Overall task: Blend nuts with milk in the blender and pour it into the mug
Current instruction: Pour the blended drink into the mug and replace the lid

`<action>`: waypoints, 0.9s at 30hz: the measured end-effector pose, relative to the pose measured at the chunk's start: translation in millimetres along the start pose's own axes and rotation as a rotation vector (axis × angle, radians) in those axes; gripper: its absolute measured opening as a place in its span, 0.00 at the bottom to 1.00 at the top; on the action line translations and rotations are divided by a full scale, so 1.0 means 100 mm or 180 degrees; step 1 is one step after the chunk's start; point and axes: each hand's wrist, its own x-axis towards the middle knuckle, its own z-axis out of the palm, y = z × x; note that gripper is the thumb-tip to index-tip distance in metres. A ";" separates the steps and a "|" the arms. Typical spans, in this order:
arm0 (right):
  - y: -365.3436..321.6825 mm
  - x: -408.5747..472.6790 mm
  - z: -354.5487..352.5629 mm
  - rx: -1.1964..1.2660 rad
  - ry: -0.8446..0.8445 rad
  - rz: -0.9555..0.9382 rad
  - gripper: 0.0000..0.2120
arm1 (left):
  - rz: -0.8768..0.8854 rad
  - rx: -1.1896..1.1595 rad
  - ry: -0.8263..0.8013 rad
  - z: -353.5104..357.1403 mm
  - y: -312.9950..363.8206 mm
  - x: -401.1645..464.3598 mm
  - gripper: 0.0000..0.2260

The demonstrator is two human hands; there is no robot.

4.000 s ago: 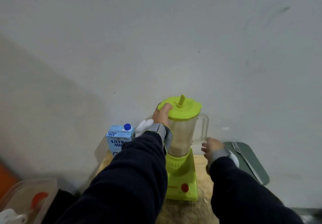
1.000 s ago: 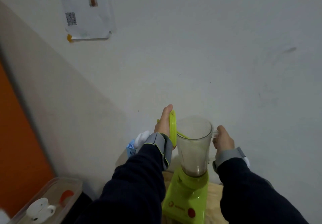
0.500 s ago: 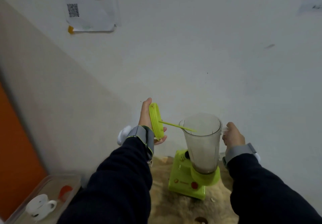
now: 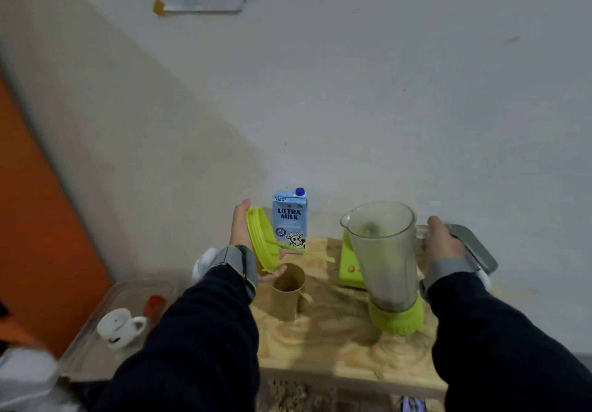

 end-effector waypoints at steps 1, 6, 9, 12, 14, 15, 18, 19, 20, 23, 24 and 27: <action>0.01 -0.04 0.03 0.0012 0.0013 0.0010 0.26 | -0.0036 -0.0012 0.0093 -0.07 -0.08 0.03 0.44; 0.09 -0.20 0.15 -0.0683 -0.0035 -0.0168 0.33 | -0.0222 -0.0124 0.0419 -0.28 -0.43 0.16 0.39; 0.14 -0.26 0.23 -0.1391 -0.0094 -0.0391 0.31 | -0.0390 -0.0098 0.0618 -0.36 -0.66 0.24 0.43; 0.19 -0.30 0.36 -0.1890 -0.0276 -0.0580 0.32 | -0.0588 -0.0196 0.0996 -0.46 -0.90 0.40 0.54; 0.23 -0.25 0.48 -0.1905 -0.0356 -0.0762 0.31 | -0.0678 -0.0203 0.1046 -0.51 -1.00 0.45 0.56; 0.26 -0.23 0.55 -0.1894 -0.0416 -0.0887 0.27 | -0.0692 -0.0220 0.1059 -0.49 -1.01 0.44 0.54; 0.28 -0.22 0.69 -0.2113 -0.0485 -0.1137 0.24 | -0.0685 -0.0343 0.1133 -0.46 -1.04 0.44 0.43; 0.28 -0.22 0.72 -0.2231 -0.0470 -0.1209 0.24 | -0.0659 -0.0355 0.1165 -0.47 -1.06 0.51 0.43; 0.27 -0.23 0.76 -0.2347 -0.0468 -0.1278 0.22 | -0.0637 -0.0317 0.1114 -0.46 -1.09 0.56 0.43; 0.24 -0.27 0.87 -0.2754 -0.0543 -0.1491 0.26 | -0.0341 -0.0318 0.1156 -0.47 -1.11 0.62 0.40; 0.21 -0.28 0.89 -0.2896 -0.0549 -0.1634 0.26 | -0.0247 -0.0262 0.1083 -0.46 -1.10 0.60 0.43; 0.17 -0.30 0.98 -0.3257 -0.0543 -0.1902 0.26 | -0.0036 -0.0218 0.0984 -0.49 -1.13 0.66 0.48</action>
